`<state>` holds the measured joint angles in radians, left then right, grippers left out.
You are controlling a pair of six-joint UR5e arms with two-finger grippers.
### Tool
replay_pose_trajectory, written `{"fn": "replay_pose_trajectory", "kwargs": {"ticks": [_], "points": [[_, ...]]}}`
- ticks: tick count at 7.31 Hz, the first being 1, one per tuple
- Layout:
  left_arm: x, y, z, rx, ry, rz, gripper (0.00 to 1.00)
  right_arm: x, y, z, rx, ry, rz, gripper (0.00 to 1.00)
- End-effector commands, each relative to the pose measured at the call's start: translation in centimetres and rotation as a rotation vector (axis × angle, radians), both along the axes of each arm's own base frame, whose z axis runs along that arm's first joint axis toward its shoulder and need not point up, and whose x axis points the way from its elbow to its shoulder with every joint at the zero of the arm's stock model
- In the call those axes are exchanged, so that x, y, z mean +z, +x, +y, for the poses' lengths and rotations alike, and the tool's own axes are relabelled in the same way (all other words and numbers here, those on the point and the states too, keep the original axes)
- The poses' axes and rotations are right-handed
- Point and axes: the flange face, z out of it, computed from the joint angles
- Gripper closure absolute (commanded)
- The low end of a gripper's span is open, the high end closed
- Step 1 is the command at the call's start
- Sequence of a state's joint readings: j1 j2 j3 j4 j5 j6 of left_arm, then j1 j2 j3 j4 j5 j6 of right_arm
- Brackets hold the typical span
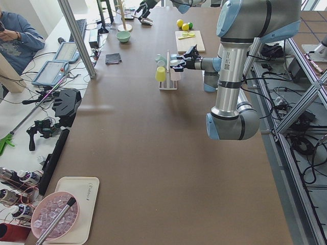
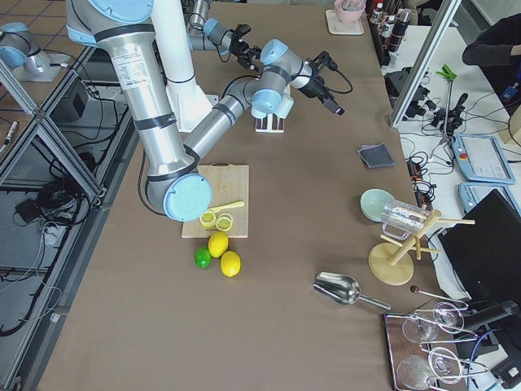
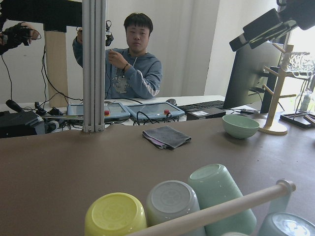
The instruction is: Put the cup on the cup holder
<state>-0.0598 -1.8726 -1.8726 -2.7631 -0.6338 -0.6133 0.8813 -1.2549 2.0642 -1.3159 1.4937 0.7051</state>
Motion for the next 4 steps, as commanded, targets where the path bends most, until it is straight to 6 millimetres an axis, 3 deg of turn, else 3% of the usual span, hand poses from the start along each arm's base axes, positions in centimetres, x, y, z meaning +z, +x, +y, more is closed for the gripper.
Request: {"fn": "replay_pose_trajectory", "kwargs": {"ticks": [1, 3, 4], "points": [[-1.1, -6.2, -5.9, 0.037, 0.059, 0.017, 0.01, 3.7, 5.9, -0.2, -0.068, -0.299, 0.011, 0.0], [1.2, -12.2, -14.2, 0.092, 0.052, -0.123, 0.01, 10.9, 8.8, -0.6, -0.026, -0.617, -0.143, 0.0], [3.2, -16.1, -18.4, 0.144, -0.035, -0.2, 0.01, 17.6, 11.8, -2.1, 0.002, -0.786, -0.179, 0.0]]}}
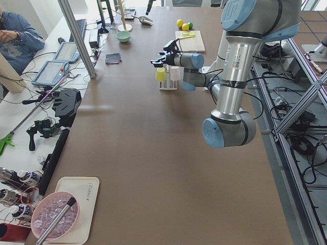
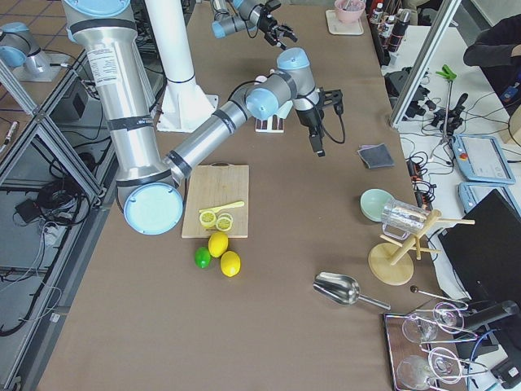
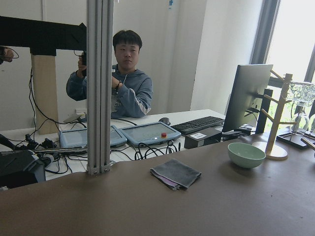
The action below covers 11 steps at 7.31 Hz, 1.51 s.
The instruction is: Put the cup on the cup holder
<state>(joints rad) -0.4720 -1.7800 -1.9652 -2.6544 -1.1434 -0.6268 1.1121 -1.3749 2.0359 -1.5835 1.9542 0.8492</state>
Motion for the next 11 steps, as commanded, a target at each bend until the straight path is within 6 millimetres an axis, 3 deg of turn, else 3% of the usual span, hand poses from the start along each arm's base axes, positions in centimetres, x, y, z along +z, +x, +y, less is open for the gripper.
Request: {"fn": "replay_pose_trajectory", "kwargs": {"ticks": [1, 2, 3, 4, 6, 7, 8, 11], "points": [[4.0, -9.0, -8.7, 0.082, -0.225, -0.157, 0.01, 13.2, 6.1, -1.5, 0.036, -0.368, -0.117, 0.0], [6.4, -14.3, -12.0, 0.134, -0.4, -0.226, 0.01, 19.4, 7.5, -0.7, -0.011, -0.44, -0.108, 0.0], [9.3, -20.3, -14.2, 0.182, -0.621, -0.249, 0.01, 23.8, 10.2, -1.1, -0.061, -0.436, -0.081, 0.0], [13.0, -27.1, -14.9, 0.192, -0.852, -0.221, 0.01, 26.1, 13.5, -1.0, -0.1, -0.398, -0.07, 0.0], [19.0, -36.8, -15.1, 0.103, -1.203, -0.149, 0.01, 28.2, 19.8, 0.9, -0.116, -0.337, -0.129, 0.0], [21.2, -39.3, -14.4, 0.131, -1.237, -0.225, 0.01, 29.4, 21.9, 3.1, -0.15, -0.292, -0.168, 0.0], [23.5, -40.0, -14.0, 0.213, -1.264, -0.331, 0.01, 30.3, 22.5, 4.2, -0.187, -0.263, -0.148, 0.0], [27.0, -40.1, -13.6, 0.309, -1.292, -0.373, 0.01, 30.6, 22.9, 4.3, -0.171, -0.277, -0.116, 0.0]]}}
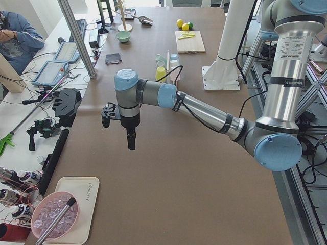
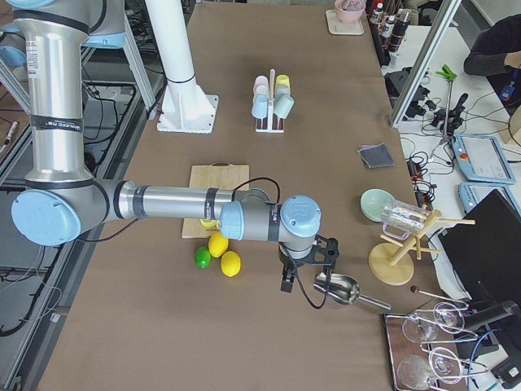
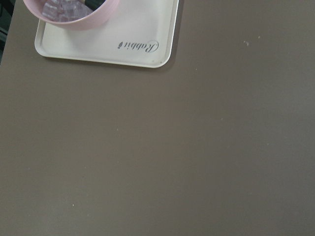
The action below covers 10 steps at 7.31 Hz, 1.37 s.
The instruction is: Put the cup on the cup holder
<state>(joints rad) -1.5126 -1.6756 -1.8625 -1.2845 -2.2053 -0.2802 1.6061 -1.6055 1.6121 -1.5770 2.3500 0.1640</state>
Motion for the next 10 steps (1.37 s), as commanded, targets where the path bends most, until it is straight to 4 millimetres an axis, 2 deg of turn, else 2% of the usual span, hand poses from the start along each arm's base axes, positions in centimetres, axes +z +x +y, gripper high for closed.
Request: {"fn": "replay_pose_trajectory", "kwargs": {"ticks": [1, 3, 4, 5, 10], "points": [[2.0, 0.4, 1.1, 0.048, -0.025, 0.075, 0.01, 0.3, 0.2, 0.0, 0.005, -0.014, 0.006, 0.0], [5.2, 0.2, 3.5, 0.095, -0.017, 0.085, 0.01, 0.2, 0.2, -0.3, 0.005, -0.012, 0.022, 0.0], [6.5, -0.4, 4.9, 0.086, -0.013, 0.085, 0.01, 0.2, 0.3, -0.3, 0.005, -0.012, 0.024, 0.0], [8.1, -1.8, 6.5, 0.055, -0.03, 0.087, 0.01, 0.2, 0.2, -0.3, 0.003, -0.014, 0.026, 0.0], [7.9, -1.8, 6.7, 0.049, -0.04, 0.114, 0.01, 0.4, -0.2, -0.3, -0.005, -0.017, 0.032, 0.0]]}}
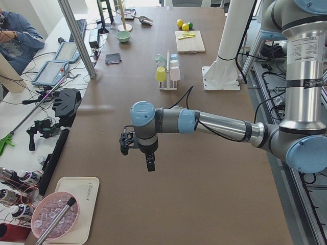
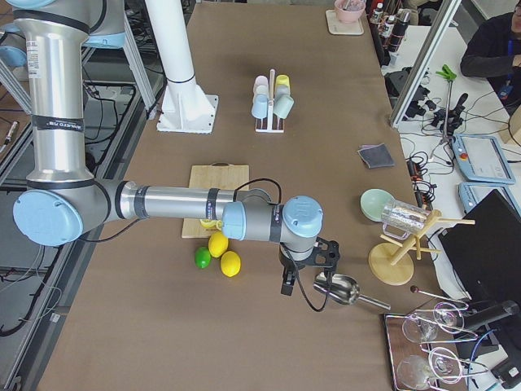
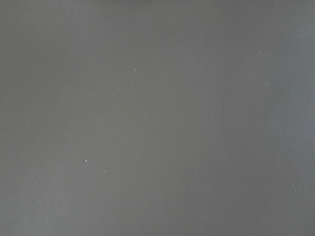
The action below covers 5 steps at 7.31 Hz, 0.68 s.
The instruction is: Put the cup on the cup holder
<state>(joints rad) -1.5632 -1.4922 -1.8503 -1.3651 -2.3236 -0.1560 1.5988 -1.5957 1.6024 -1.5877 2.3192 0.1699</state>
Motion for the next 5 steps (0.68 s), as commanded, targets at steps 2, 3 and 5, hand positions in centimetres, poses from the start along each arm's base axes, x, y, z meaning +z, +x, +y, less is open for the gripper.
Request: {"fn": "replay_pose_trajectory", "kwargs": {"ticks": [2, 3, 5], "points": [[0.4, 0.1, -0.1, 0.0, -0.004, 0.002, 0.01, 0.1, -0.1, 0.0, -0.002, -0.002, 0.001, 0.0], [0.4, 0.0, -0.1, -0.002, -0.007, 0.002, 0.01, 0.2, -0.1, 0.1, -0.003, -0.003, 0.001, 0.0], [-0.7, -0.1, -0.1, -0.008, 0.01, -0.01, 0.01, 0.2, -0.1, 0.0, -0.003, -0.003, 0.001, 0.0]]}}
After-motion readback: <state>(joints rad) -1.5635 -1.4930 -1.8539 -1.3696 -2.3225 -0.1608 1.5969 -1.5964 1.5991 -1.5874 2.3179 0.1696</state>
